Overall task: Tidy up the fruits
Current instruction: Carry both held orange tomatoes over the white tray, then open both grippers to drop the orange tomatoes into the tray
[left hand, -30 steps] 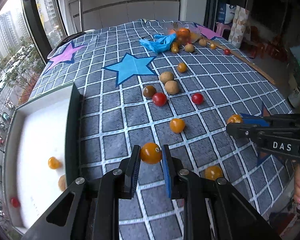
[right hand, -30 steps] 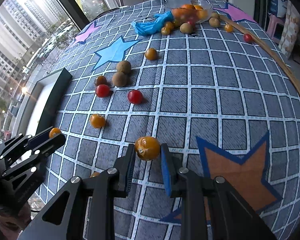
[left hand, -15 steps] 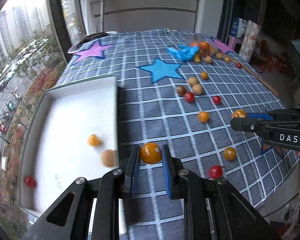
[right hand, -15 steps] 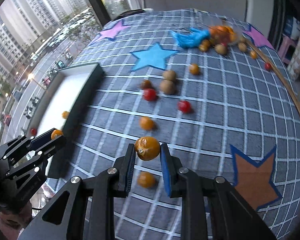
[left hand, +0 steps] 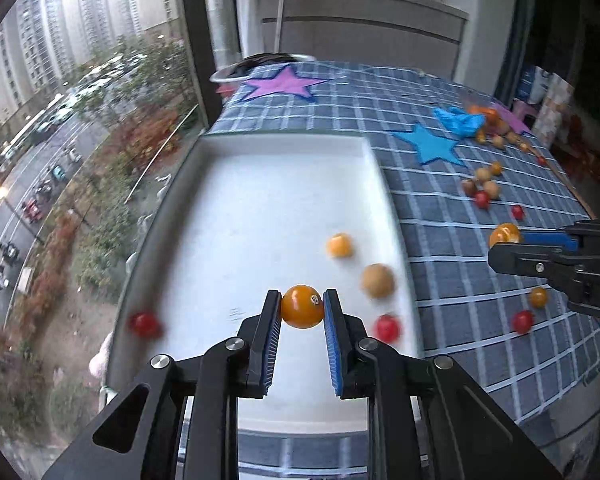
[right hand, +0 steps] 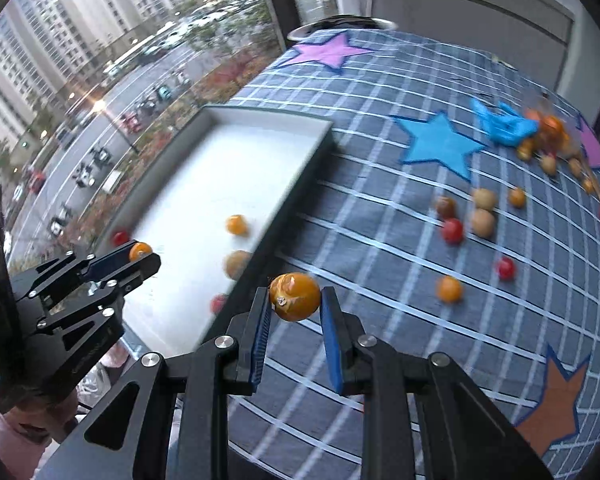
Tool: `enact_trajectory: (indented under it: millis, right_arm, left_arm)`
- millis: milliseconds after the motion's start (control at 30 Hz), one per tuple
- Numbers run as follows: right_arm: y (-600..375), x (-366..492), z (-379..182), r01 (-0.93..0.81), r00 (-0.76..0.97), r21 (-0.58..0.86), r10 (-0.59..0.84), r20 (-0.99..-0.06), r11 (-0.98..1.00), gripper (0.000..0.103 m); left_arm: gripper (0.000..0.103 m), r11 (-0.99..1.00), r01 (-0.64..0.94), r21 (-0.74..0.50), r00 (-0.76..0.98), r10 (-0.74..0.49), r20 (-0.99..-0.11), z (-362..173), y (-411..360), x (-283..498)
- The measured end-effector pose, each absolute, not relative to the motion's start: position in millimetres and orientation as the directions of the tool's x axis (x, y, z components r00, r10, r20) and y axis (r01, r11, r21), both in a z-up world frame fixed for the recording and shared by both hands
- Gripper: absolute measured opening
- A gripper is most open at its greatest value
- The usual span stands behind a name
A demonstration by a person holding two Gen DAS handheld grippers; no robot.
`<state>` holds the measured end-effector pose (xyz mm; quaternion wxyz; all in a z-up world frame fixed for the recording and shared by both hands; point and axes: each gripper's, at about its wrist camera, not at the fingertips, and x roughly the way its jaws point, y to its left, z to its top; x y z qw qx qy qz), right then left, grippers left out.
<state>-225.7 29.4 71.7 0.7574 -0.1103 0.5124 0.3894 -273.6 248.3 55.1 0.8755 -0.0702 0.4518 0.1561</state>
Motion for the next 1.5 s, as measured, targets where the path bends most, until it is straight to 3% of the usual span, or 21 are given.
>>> enact_trajectory:
  millis: [467,967,1033,1167,1233,1267,1300,1333,1367,1500]
  right_arm:
    - [127,-246,43,-0.787,0.055,0.229,0.434,-0.899,0.573,0.027]
    - [165,-245,15,-0.822,0.061,0.16,0.364,-0.929,0.546,0.028]
    - [165,-245,16,-0.825,0.06,0.161,0.366,-0.929,0.541,0.029]
    - [166,-242,18,-0.82,0.038,0.187,0.378,-0.925,0.541,0.045]
    - [163,-239,21,-0.816,0.039,0.197,0.392,-0.919,0.543,0.045]
    - [161,-240,23,-0.815,0.039,0.202,0.399,-0.916,0.544,0.045]
    - [159,-240,26,-0.813,0.039,0.208,0.408,-0.912,0.544,0.045]
    - [157,-240,29,-0.811,0.042,0.212,0.415,-0.909,0.545,0.046]
    - [153,-242,33,-0.81,0.045,0.215,0.424,-0.904,0.545,0.047]
    - [146,-242,43,-0.808,0.057,0.224,0.452,-0.89,0.544,0.051]
  left_arm:
    - [0.023,0.904,-0.426,0.049,0.446,0.256,-0.858,17,301,-286]
    - [0.023,0.905,-0.42,0.058,0.445,0.262,-0.857,10,304,-285]
    - [0.023,0.906,-0.417,0.068,0.448,0.27,-0.853,10,302,-287]
    - [0.023,0.91,-0.406,0.083,0.444,0.275,-0.853,11,302,-285]
    - [0.023,0.91,-0.408,0.078,0.44,0.27,-0.856,11,303,-284]
    - [0.029,0.909,-0.41,0.078,0.438,0.271,-0.857,12,304,-285]
    - [0.041,0.908,-0.412,0.082,0.437,0.276,-0.856,12,304,-285]
    - [0.075,0.904,-0.417,0.092,0.438,0.289,-0.852,13,303,-285]
    - [0.089,0.898,-0.427,0.107,0.454,0.316,-0.833,16,302,-287]
    - [0.089,0.901,-0.414,0.132,0.465,0.334,-0.82,22,296,-289]
